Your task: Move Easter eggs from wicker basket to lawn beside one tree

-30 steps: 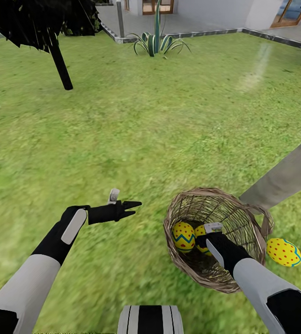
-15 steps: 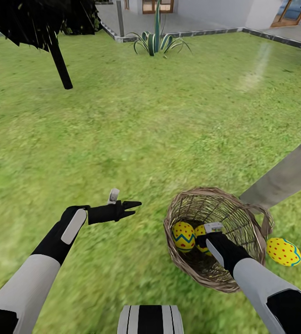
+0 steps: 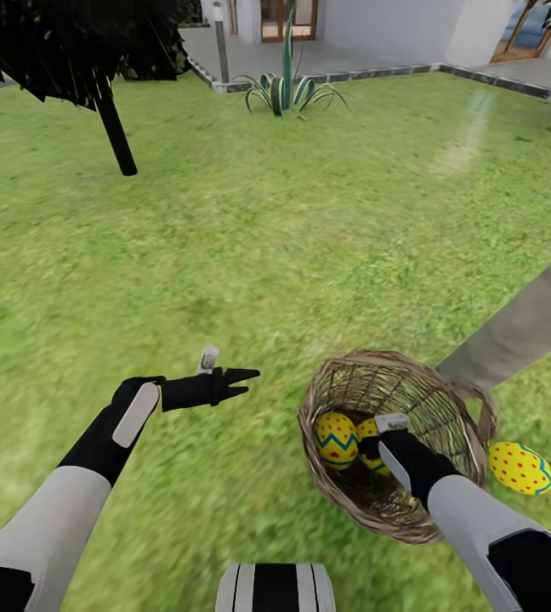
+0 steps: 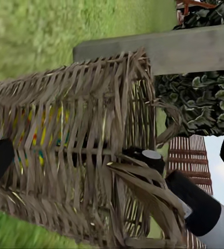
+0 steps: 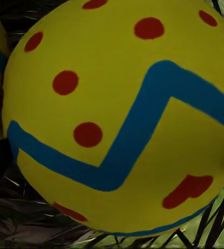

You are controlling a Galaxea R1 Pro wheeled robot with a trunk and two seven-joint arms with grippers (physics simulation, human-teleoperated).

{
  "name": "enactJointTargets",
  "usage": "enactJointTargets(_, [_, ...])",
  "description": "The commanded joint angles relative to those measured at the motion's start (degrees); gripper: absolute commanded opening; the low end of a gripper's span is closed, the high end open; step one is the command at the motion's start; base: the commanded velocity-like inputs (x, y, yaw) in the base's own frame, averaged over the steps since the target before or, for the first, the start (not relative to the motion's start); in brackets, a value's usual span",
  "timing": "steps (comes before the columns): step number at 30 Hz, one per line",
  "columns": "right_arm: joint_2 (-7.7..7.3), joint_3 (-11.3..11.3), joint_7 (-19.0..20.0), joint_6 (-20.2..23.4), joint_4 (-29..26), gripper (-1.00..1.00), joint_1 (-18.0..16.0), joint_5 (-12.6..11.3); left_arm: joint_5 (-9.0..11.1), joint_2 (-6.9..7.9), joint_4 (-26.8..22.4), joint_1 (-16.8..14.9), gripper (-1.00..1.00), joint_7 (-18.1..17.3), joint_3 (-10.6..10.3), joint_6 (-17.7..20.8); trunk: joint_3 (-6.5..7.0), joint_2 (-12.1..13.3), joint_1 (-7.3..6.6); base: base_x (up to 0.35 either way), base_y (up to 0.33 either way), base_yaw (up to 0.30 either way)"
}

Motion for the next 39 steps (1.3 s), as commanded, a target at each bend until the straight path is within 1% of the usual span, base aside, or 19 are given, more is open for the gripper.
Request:
enactJointTargets(1, [-0.06,0.3,-0.4,0.2,1.2,-1.00,0.0,-1.2,0.0,0.05,0.0,0.0,1.00,-0.1,-0.1,0.2,0.19,0.0,-0.02,0.000,0.000,0.000])
enactJointTargets(18, [-0.06,0.3,-0.5,0.3,1.2,-1.00,0.0,-1.3,0.0,0.03,0.0,0.0,1.00,-0.1,-0.1,0.2,3.95,0.2,-0.46,0.000,0.000,0.000])
enactJointTargets(19, [-0.39,0.0,-0.2,0.7,1.6,-1.00,0.0,-1.6,0.2,0.36,0.3,0.3,1.00,-0.3,0.3,0.3,3.94,0.2,-0.46,0.000,0.000,0.000])
enactJointTargets(20, [-0.11,0.0,0.0,1.0,1.9,-1.00,0.0,-2.0,0.2,0.54,0.7,0.6,1.00,-0.2,0.2,0.3,3.94,0.2,-0.46,0.000,0.000,0.000])
enactJointTargets(24, [-0.24,0.0,0.4,2.0,2.6,-1.00,0.1,-2.0,0.2,0.40,1.3,1.0,1.00,0.0,-0.3,0.2,3.94,0.2,-0.46,0.000,0.000,0.000])
enactJointTargets(31, [-0.33,0.0,2.2,4.3,2.9,-1.00,0.2,-2.0,0.2,0.38,1.5,1.1,1.00,-0.2,-0.3,0.2,3.94,0.2,-0.46,0.000,0.000,0.000])
enactJointTargets(34, [-0.32,0.0,2.9,4.7,2.9,-1.00,0.1,-2.0,0.2,0.38,1.6,1.1,1.00,-0.1,-0.3,0.2,4.61,0.3,-0.54,0.000,0.000,0.000])
enactJointTargets(35, [-0.32,0.0,6.2,4.7,2.9,-1.00,0.1,-2.0,0.2,0.38,1.6,1.1,1.00,-0.1,-0.3,0.2,4.83,0.3,-0.57,0.000,0.000,0.000])
enactJointTargets(39, [-0.32,0.0,6.2,4.7,2.9,-1.00,0.1,-1.9,0.2,0.35,1.6,1.1,1.00,-0.1,-0.3,0.2,5.72,0.3,-0.67,0.000,0.000,0.000])
